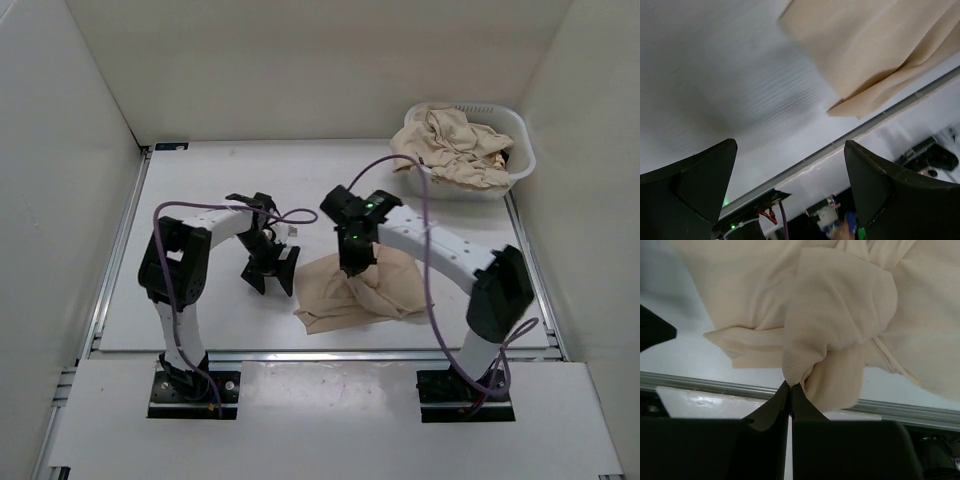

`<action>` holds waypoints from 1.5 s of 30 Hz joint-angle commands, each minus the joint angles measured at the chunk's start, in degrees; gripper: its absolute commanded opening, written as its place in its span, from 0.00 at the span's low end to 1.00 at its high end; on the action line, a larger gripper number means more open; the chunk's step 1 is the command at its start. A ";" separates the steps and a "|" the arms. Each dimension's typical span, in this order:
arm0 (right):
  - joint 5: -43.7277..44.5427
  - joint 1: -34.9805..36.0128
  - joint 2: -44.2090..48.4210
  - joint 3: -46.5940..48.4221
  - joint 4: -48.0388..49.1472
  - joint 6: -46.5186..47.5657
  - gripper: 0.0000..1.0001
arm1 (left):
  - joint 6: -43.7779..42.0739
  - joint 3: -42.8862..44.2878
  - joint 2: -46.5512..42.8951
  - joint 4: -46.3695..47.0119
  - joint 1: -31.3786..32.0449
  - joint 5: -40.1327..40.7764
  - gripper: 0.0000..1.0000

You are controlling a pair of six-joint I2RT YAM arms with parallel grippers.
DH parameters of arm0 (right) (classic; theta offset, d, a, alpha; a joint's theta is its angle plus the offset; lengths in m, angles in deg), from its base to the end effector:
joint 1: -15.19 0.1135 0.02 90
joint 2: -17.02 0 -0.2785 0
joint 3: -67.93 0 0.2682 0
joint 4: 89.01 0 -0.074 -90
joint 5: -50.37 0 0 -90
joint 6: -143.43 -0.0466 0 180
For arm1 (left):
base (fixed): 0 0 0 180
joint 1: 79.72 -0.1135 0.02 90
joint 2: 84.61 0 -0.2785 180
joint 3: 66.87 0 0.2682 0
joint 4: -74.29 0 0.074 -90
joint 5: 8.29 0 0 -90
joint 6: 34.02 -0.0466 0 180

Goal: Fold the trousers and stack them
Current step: Fold the trousers

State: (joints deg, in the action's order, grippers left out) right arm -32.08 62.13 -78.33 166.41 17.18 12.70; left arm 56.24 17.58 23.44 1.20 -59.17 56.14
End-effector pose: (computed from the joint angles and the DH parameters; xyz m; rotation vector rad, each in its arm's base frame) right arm 0.2459 0.2541 0.2920 -0.1203 2.7991 0.1969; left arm 0.3099 -0.1377 0.1557 -0.4705 -2.8465 0.6134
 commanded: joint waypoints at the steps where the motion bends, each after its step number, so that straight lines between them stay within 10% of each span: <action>1: 3.87 3.85 -6.06 8.45 -1.96 -2.18 0.00 | -0.25 2.65 5.91 0.22 2.03 -5.55 1.00; 17: -5.07 10.28 -18.98 23.24 -0.01 12.51 0.00 | -0.25 8.81 14.56 3.91 3.17 2.62 0.93; 25: -9.84 13.27 -22.26 29.94 -1.80 22.88 0.44 | -0.25 7.66 6.93 3.91 -4.19 14.82 1.00; 32: 0.78 9.15 2.68 8.17 16.47 16.67 0.54 | -0.25 12.22 -5.81 5.83 -4.66 31.09 1.00; 37: 3.26 -4.20 18.42 -18.52 20.98 -0.10 0.53 | -0.25 10.39 -14.09 8.75 9.81 32.16 1.00; 45: 2.47 -10.64 20.30 -32.38 27.13 -3.48 0.52 | -0.25 9.41 -7.26 11.81 20.22 25.92 1.00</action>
State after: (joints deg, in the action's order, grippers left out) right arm -29.70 52.05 -57.70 135.14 39.74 12.70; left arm 56.17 27.37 12.99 11.14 -38.93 83.95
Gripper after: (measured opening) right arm 0.517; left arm 0.998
